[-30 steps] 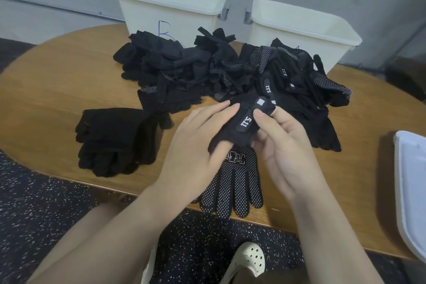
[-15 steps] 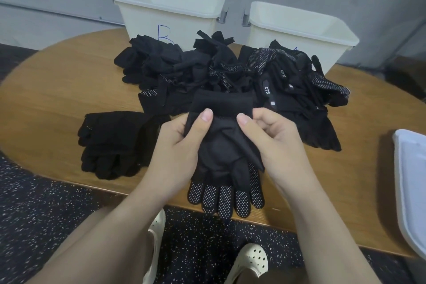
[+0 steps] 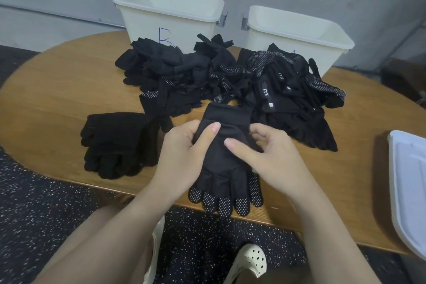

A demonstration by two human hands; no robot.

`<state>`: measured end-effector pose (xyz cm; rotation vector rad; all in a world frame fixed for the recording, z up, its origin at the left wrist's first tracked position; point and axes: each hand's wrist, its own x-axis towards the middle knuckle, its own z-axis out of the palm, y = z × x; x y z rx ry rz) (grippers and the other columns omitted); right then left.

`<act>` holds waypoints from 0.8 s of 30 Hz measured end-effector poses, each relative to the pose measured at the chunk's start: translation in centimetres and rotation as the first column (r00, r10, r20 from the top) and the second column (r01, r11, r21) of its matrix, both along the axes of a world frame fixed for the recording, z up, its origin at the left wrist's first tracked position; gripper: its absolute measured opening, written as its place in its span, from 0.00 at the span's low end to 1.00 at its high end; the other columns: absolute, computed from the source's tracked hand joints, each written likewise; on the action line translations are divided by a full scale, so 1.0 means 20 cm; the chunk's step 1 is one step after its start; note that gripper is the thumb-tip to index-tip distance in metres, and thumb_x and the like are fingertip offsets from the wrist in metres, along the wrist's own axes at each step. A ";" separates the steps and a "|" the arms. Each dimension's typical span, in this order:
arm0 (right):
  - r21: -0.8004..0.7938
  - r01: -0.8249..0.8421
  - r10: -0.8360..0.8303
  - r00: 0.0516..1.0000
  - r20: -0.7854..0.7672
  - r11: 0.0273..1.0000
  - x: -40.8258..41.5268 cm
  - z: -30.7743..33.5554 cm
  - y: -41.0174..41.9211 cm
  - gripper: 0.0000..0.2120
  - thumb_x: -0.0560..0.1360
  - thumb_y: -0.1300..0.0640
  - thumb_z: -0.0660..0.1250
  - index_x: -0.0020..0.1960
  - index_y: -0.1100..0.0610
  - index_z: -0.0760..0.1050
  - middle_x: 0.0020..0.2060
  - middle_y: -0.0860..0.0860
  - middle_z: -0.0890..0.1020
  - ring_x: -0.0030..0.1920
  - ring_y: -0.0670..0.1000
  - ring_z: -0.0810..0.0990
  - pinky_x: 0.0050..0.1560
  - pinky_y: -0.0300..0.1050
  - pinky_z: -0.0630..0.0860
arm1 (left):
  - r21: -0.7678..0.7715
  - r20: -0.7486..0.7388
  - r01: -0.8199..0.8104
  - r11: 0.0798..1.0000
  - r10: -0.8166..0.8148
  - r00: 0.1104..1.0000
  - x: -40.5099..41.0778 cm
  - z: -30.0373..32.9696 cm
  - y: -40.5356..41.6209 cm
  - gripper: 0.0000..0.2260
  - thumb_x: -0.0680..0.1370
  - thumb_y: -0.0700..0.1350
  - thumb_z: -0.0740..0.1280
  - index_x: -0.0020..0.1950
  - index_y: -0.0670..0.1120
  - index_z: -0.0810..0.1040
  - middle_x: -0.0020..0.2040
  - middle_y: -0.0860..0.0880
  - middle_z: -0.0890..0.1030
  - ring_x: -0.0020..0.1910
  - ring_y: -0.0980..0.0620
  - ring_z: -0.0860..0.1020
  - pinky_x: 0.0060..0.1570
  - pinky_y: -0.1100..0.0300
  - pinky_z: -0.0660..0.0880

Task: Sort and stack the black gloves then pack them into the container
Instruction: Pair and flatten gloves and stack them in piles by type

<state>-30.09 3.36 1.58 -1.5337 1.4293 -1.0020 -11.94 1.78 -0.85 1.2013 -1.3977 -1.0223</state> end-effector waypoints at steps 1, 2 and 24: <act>0.001 -0.003 0.003 1.000 -0.029 1.000 0.00 -0.01 0.00 0.11 0.74 0.49 0.77 0.55 0.49 0.84 0.47 0.40 0.87 0.50 0.40 0.85 0.48 0.42 0.83 | -0.002 0.020 -0.007 1.000 0.007 1.000 -0.01 0.00 0.00 0.13 0.83 0.51 0.66 0.45 0.45 0.85 0.40 0.49 0.86 0.42 0.48 0.85 0.43 0.41 0.82; -0.007 0.005 -0.005 0.999 -0.043 1.000 0.00 -0.02 0.00 0.09 0.75 0.50 0.77 0.54 0.49 0.84 0.47 0.40 0.87 0.50 0.40 0.85 0.49 0.44 0.84 | -0.003 0.032 -0.017 1.000 0.017 0.999 -0.01 0.00 0.00 0.14 0.83 0.52 0.66 0.44 0.46 0.85 0.39 0.50 0.86 0.41 0.49 0.84 0.43 0.41 0.82; -0.035 0.034 -0.032 0.998 0.049 0.999 -0.04 -0.07 -0.06 0.25 0.81 0.48 0.69 0.37 0.65 0.66 0.30 0.67 0.66 0.32 0.54 0.62 0.30 0.41 0.65 | 0.054 0.087 -0.127 0.991 0.122 0.989 0.04 0.00 -0.07 0.08 0.77 0.55 0.73 0.49 0.52 0.83 0.41 0.56 0.86 0.46 0.63 0.83 0.49 0.69 0.76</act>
